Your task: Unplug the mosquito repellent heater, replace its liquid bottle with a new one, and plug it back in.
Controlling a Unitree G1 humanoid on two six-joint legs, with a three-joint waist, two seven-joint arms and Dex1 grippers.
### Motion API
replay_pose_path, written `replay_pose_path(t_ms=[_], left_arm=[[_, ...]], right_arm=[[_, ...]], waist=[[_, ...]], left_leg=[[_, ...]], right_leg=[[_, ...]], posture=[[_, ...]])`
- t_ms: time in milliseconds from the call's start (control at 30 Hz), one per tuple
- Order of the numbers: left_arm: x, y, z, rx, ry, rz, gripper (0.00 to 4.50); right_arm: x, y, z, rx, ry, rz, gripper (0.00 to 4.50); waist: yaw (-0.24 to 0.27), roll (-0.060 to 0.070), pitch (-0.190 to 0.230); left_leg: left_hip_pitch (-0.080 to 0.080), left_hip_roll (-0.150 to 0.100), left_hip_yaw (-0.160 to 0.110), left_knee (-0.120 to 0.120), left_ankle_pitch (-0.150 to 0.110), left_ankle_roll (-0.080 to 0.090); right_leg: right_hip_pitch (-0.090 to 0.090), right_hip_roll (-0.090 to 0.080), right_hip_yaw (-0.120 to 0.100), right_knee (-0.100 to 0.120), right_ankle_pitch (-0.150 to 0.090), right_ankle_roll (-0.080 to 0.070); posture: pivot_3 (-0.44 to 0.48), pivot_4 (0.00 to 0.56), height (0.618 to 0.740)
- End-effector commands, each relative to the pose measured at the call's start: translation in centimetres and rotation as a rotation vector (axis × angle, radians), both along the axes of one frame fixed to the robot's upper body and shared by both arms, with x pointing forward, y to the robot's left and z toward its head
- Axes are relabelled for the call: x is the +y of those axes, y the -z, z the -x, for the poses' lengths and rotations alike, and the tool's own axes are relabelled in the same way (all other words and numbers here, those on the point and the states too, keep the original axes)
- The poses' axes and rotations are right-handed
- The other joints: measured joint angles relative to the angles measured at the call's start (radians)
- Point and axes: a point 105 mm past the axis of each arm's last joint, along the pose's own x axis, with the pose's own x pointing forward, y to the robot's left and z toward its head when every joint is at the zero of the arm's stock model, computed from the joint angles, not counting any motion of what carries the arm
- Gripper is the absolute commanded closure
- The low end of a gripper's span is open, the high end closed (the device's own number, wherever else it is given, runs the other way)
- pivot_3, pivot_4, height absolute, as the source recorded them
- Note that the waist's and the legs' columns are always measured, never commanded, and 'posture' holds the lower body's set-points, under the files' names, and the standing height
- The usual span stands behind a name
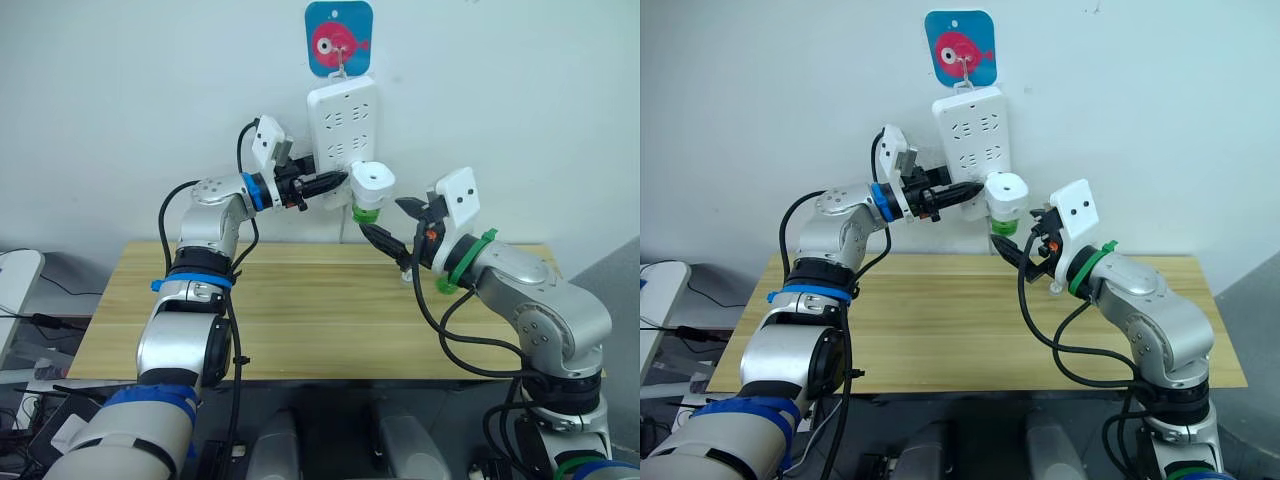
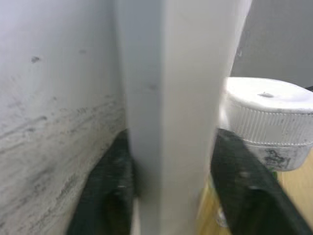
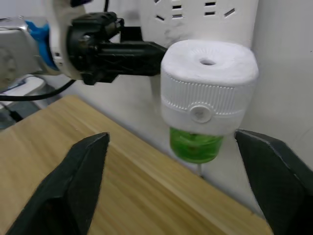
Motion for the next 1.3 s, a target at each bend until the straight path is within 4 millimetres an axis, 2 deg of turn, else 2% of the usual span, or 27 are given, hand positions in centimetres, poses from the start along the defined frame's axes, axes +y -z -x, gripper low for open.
replay_pose_path(t_ms=[33, 100, 133, 200, 267, 300, 467, 600, 767, 1300], left_arm=[[2.1, 0.3, 0.4, -0.034, -0.044, -0.036, 0.74], [3.1, 0.6, 0.9, -0.037, -0.061, -0.045, 0.12], [3.7, 0.7, 1.3, -0.046, -0.073, -0.058, 0.00], [4.5, 0.9, 2.3, -0.056, -0.082, -0.064, 0.00], [4.4, 0.9, 4.2, -0.069, -0.051, -0.061, 0.00], [4.2, 0.8, 5.3, -0.073, -0.029, -0.061, 0.00], [2.8, 0.0, 9.2, -0.101, -0.010, -0.033, 0.00], [1.3, -1.5, 11.0, -0.118, -0.027, 0.028, 0.00], [0.5, -2.4, 11.8, -0.103, -0.036, 0.062, 0.00], [0.5, -2.2, 11.6, -0.080, -0.058, 0.066, 0.00]], right_arm=[[0.4, -1.0, 0.5, -0.026, -0.033, -0.041, 1.64], [0.9, -1.0, 0.5, -0.021, -0.046, -0.056, 2.38], [1.1, -1.0, 0.5, -0.019, -0.053, -0.064, 2.80], [1.6, -1.0, 0.4, -0.014, -0.068, -0.076, 3.59], [2.1, -0.9, 0.3, -0.012, -0.080, -0.084, 4.30], [2.3, -0.9, 0.2, -0.011, -0.083, -0.089, 4.47], [3.1, -1.0, -0.6, -0.019, -0.079, -0.106, 4.47], [3.6, -1.0, -1.1, -0.031, -0.064, -0.115, 4.47], [3.5, -1.1, -1.7, -0.051, -0.037, -0.116, 4.47], [3.2, -0.8, -2.3, -0.071, 0.005, -0.079, 4.47]], waist=[[-0.006, 0.000, 0.000], [-0.006, 0.000, 0.000], [-0.004, 0.000, 0.000], [-0.002, 0.000, 0.000], [0.002, 0.000, 0.000], [0.003, 0.000, 0.000], [0.028, 0.000, 0.000], [0.039, -0.001, -0.001], [0.047, -0.001, -0.001], [0.054, -0.001, -0.001]], left_leg=[[0.000, 0.000, 0.000, 0.000, 0.000, 0.000], [0.001, 0.001, 0.000, 0.000, 0.000, 0.000], [0.000, 0.001, -0.001, 0.000, 0.000, 0.000], [0.000, 0.002, -0.001, 0.000, 0.000, 0.000], [0.000, 0.003, -0.001, 0.000, 0.000, 0.000], [0.000, 0.003, -0.001, 0.000, 0.000, 0.000], [0.000, 0.003, -0.001, 0.000, 0.000, 0.000], [0.000, 0.002, -0.001, 0.001, 0.000, 0.000], [0.001, 0.002, -0.001, 0.001, 0.000, 0.000], [0.001, 0.002, -0.001, 0.001, 0.000, 0.000]], right_leg=[[0.000, 0.000, 0.000, 0.000, 0.000, 0.000], [0.000, 0.001, 0.000, 0.001, 0.000, -0.001], [0.000, 0.001, 0.000, 0.001, 0.000, -0.001], [0.000, 0.001, 0.000, 0.001, -0.001, -0.001], [0.000, 0.000, 0.000, 0.001, -0.001, -0.001], [0.000, -0.001, 0.001, 0.001, -0.001, -0.001], [0.001, -0.003, 0.001, 0.000, -0.001, -0.001], [0.003, -0.003, 0.000, -0.001, -0.001, -0.001], [0.003, -0.003, 0.000, -0.001, -0.001, -0.001], [0.003, -0.002, 0.000, -0.001, -0.001, -0.001]], posture=[[-0.111, 0.173, 0.740], [-0.096, 0.174, 0.740], [-0.089, 0.173, 0.740], [-0.071, 0.173, 0.740], [-0.066, 0.173, 0.740], [-0.056, 0.173, 0.740], [-0.031, 0.177, 0.740], [-0.024, 0.176, 0.740], [-0.006, 0.175, 0.740], [-0.012, 0.178, 0.740]])
